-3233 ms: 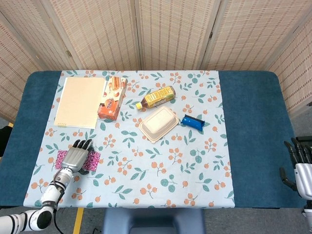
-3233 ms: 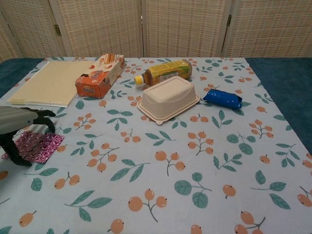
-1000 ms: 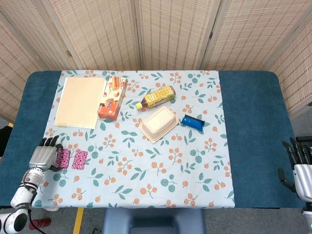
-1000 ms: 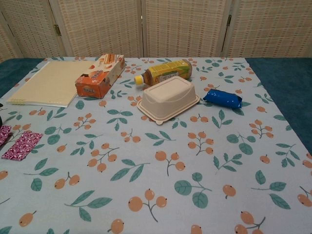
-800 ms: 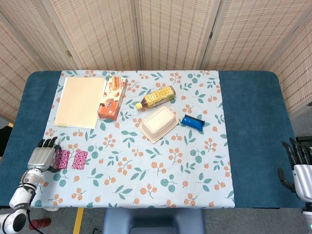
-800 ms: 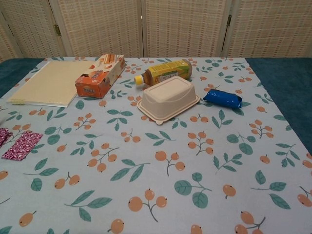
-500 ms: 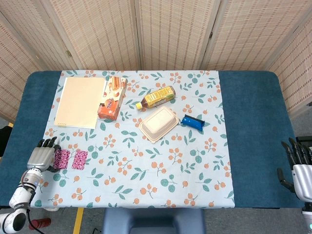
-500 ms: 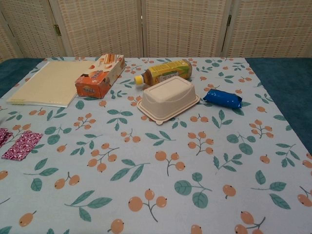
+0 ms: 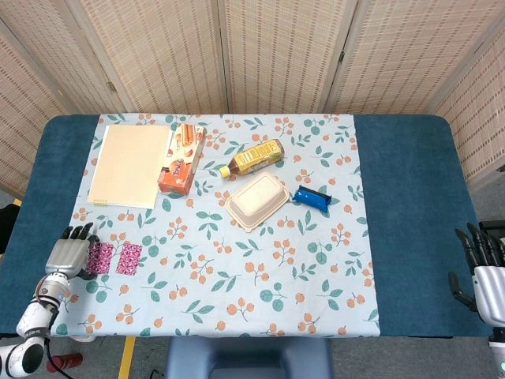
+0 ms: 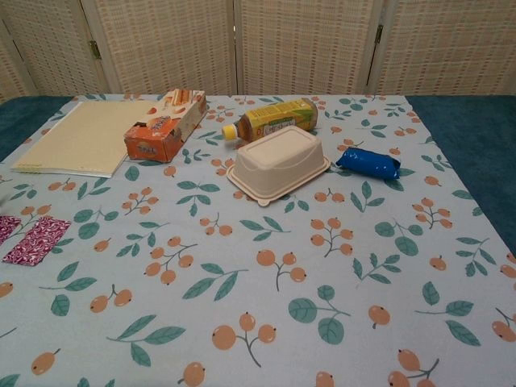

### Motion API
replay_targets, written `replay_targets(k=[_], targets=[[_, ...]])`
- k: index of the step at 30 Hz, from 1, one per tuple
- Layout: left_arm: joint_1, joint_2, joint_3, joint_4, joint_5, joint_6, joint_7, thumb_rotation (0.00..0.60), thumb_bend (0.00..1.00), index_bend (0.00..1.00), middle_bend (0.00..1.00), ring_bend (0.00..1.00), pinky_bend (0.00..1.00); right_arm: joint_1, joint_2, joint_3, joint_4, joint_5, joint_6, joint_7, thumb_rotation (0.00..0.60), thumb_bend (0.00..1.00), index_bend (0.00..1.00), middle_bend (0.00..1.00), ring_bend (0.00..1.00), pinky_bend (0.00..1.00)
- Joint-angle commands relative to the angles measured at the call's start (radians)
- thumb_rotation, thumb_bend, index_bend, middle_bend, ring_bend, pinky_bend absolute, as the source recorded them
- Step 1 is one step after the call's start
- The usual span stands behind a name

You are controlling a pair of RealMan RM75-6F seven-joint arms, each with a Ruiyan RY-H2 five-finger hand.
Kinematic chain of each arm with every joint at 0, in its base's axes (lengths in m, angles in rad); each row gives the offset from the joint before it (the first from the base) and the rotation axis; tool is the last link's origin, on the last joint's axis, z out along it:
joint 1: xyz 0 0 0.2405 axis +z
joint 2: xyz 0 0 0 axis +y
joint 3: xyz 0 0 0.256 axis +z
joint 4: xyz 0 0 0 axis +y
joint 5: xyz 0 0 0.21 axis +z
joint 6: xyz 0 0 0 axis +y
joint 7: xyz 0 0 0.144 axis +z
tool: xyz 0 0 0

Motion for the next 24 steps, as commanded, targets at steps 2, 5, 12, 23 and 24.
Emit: replay_targets(k=[2,5,12,23,24], targets=[[0.002,0.013,0.001,-0.024,0.004,0.002,0.004,0.600,0.17,0.23,0.00,0.00,0.00,0.000,0.001,0.001,-0.001,0.001,0.001,-0.001,0.600,0.50,0.00,0.00,0.00,0.00],[0.007,0.036,-0.003,-0.076,0.029,0.028,-0.008,0.600,0.17,0.18,0.00,0.00,0.00,0.000,0.002,0.001,-0.002,0.001,0.001,-0.001,0.600,0.50,0.00,0.00,0.00,0.00],[-0.006,0.059,-0.002,-0.189,0.104,0.072,0.024,0.600,0.17,0.19,0.00,0.00,0.00,0.002,0.000,0.002,0.004,0.002,-0.003,0.006,0.600,0.50,0.00,0.00,0.00,0.00],[-0.055,0.005,-0.005,-0.224,0.028,0.043,0.179,0.600,0.17,0.22,0.00,0.00,0.00,-0.004,-0.003,0.001,0.032,0.012,-0.004,0.039,0.600,0.50,0.00,0.00,0.00,0.00],[-0.057,0.001,-0.004,-0.226,0.021,0.042,0.188,0.600,0.17,0.22,0.00,0.00,0.00,-0.005,-0.004,0.001,0.035,0.013,-0.005,0.041,0.600,0.50,0.00,0.00,0.00,0.00]])
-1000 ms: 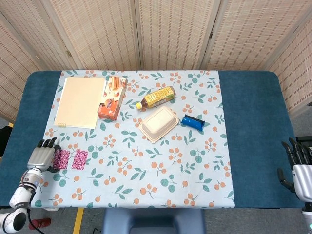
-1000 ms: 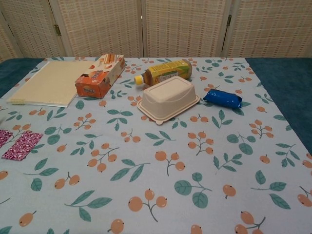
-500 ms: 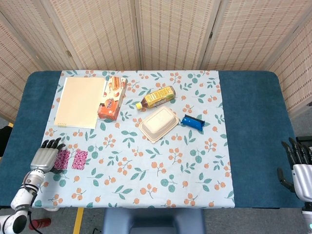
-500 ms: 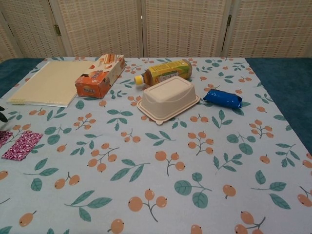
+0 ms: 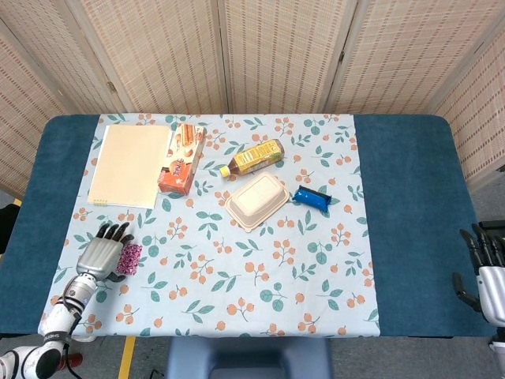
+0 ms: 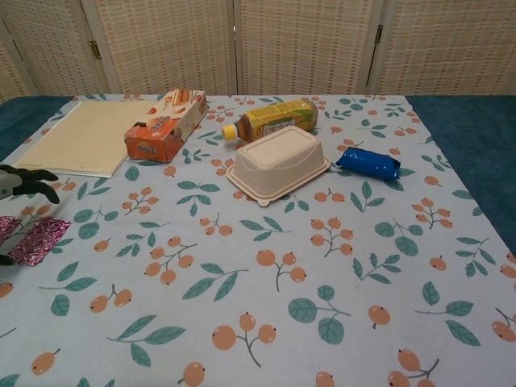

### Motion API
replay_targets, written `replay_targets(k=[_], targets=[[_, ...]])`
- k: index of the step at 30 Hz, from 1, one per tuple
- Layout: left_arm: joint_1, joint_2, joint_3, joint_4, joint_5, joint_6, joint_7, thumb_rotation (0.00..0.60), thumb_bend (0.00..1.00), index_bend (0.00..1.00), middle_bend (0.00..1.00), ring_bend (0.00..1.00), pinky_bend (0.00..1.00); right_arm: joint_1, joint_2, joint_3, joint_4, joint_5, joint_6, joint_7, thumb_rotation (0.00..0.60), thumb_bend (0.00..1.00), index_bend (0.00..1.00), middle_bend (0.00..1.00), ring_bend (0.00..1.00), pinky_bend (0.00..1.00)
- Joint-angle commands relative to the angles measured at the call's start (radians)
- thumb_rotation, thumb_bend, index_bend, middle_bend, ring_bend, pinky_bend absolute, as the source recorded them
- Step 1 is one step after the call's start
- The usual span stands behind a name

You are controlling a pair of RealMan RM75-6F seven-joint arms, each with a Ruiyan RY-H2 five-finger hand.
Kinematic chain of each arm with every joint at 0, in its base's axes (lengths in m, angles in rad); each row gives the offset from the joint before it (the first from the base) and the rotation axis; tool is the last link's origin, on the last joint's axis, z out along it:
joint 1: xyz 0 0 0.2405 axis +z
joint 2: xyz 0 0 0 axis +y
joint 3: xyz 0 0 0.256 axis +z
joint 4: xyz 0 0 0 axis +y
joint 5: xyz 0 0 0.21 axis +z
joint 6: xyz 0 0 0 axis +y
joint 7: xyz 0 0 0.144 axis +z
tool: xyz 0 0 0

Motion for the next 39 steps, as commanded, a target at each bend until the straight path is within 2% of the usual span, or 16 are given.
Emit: replay_targets(k=[1,39], targets=[[-0.011,-0.016,0.004,-0.006,-0.027,-0.007,0.032,0.600,0.17,0.22,0.00,0.00,0.00,-0.002,-0.001,0.000,0.006,0.004,-0.001,0.006,0.600,0.50,0.00,0.00,0.00,0.00],[-0.054,-0.042,0.008,0.040,-0.120,-0.037,0.047,0.600,0.18,0.28,0.00,0.00,0.00,0.001,-0.007,0.002,0.011,0.018,-0.017,0.004,0.600,0.50,0.00,0.00,0.00,0.00]])
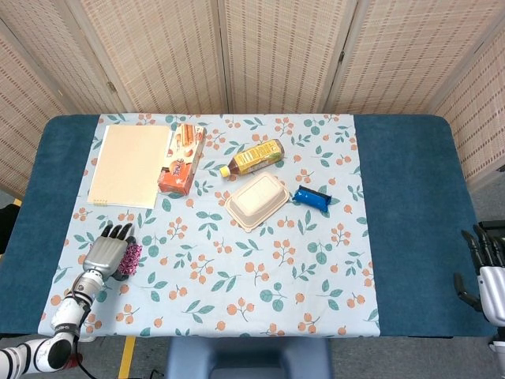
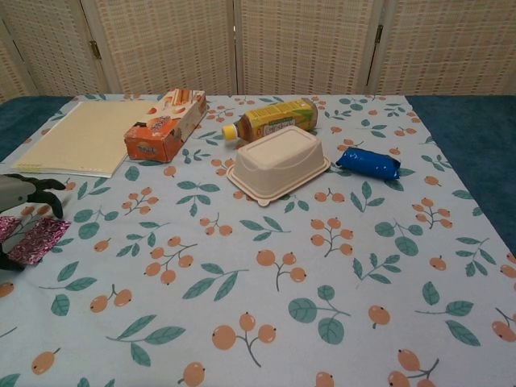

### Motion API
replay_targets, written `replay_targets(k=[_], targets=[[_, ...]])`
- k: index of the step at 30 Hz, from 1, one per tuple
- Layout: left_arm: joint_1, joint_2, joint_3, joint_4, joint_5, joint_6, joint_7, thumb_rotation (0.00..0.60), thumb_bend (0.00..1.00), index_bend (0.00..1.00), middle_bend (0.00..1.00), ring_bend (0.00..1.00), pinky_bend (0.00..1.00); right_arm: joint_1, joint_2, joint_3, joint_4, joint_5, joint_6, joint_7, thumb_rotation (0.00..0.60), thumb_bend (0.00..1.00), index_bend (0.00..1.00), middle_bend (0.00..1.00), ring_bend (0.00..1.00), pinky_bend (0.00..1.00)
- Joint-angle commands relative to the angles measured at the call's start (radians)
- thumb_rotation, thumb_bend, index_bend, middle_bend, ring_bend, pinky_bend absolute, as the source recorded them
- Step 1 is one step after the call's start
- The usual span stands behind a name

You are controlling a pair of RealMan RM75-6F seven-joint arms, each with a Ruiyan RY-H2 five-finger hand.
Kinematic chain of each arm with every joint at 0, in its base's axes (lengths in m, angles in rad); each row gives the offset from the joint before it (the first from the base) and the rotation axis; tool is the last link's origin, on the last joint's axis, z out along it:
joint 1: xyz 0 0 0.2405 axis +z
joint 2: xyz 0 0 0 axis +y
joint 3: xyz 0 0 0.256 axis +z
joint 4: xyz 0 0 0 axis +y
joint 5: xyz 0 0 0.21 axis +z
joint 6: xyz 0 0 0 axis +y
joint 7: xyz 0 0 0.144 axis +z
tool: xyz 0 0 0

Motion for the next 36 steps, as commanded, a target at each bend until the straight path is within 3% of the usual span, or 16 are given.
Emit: replay_targets(k=[1,20,36], targets=[[-0.003,-0.002,0.000,0.004,-0.005,-0.004,-0.001,0.600,0.18,0.28,0.00,0.00,0.00,-0.001,0.000,0.000,-0.001,0.000,0.001,0.000,0.600,0.50,0.00,0.00,0.00,0.00],[0.004,0.003,0.007,0.005,0.014,0.021,-0.030,0.600,0.18,0.34,0.00,0.00,0.00,-0.004,0.002,0.000,-0.007,-0.003,0.008,-0.004,0.600,0.50,0.00,0.00,0.00,0.00],[0.058,0.084,0.014,-0.036,0.052,0.091,-0.091,0.600,0.18,0.33,0.00,0.00,0.00,0.000,0.003,0.002,-0.009,-0.011,0.008,-0.002,0.600,0.50,0.00,0.00,0.00,0.00]])
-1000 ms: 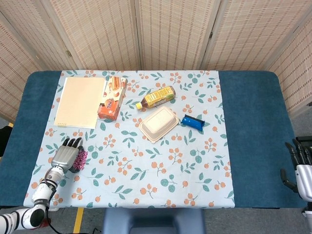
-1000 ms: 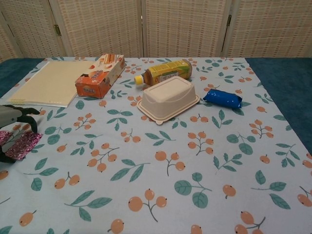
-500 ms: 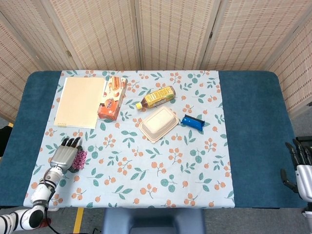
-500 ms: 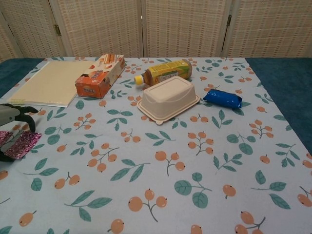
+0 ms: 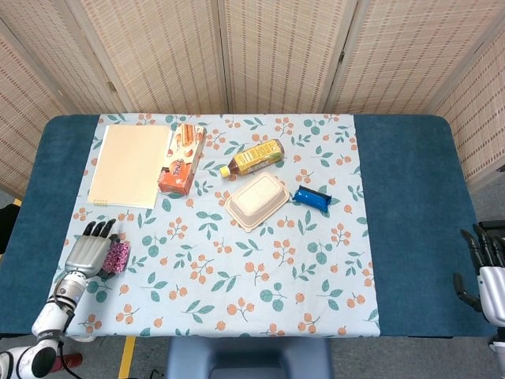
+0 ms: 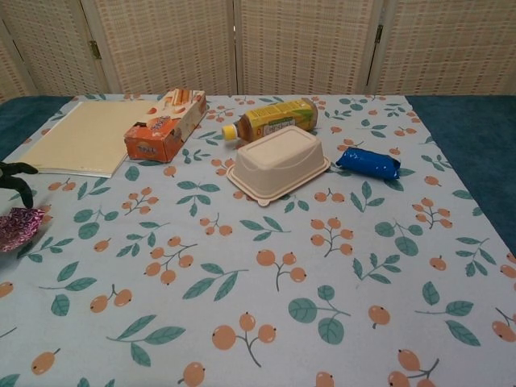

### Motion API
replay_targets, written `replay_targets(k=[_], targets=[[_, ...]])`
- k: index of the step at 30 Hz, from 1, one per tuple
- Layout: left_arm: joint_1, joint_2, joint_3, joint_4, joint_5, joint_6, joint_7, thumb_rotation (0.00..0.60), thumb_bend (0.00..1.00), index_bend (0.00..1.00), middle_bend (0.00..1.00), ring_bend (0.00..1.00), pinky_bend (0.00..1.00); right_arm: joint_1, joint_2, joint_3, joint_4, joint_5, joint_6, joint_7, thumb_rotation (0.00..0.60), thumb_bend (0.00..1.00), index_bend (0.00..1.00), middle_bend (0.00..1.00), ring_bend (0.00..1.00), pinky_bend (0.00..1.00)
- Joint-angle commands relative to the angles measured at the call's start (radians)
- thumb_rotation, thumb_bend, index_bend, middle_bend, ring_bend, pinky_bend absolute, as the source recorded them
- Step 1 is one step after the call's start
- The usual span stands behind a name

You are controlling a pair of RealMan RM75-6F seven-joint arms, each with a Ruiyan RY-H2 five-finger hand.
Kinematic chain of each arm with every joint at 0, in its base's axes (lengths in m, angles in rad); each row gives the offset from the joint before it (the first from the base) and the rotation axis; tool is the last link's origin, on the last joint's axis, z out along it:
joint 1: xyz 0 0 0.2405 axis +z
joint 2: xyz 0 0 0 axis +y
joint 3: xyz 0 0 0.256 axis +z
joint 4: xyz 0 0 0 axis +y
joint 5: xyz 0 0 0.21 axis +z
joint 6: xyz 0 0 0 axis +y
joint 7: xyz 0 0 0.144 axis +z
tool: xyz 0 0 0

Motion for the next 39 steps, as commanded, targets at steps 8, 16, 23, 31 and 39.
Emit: replay_targets(k=[8,16,23,31,39], targets=[[0.034,0.008,0.001,0.069,-0.011,-0.007,-0.055,0.600,0.18,0.32,0.00,0.00,0.00,0.006,-0.001,0.000,-0.006,-0.007,-0.003,-0.006,0.600,0.50,0.00,0.00,0.00,0.00],[0.038,-0.024,-0.003,0.144,-0.013,-0.040,-0.078,0.600,0.18,0.30,0.00,0.00,0.00,0.003,0.000,-0.003,-0.016,-0.012,0.003,-0.016,0.600,0.50,0.00,0.00,0.00,0.00],[0.041,-0.041,-0.006,0.175,0.002,-0.050,-0.092,0.600,0.18,0.30,0.00,0.00,0.00,0.000,0.003,-0.004,-0.027,-0.012,0.008,-0.027,0.600,0.50,0.00,0.00,0.00,0.00],[0.044,-0.050,-0.010,0.189,0.010,-0.057,-0.092,0.600,0.18,0.29,0.00,0.00,0.00,0.000,0.003,-0.005,-0.031,-0.009,0.005,-0.032,0.600,0.50,0.00,0.00,0.00,0.00],[0.045,-0.044,-0.011,0.178,-0.003,-0.067,-0.069,0.600,0.18,0.25,0.00,0.00,0.00,0.000,0.003,-0.005,-0.029,-0.009,0.005,-0.030,0.600,0.50,0.00,0.00,0.00,0.00]])
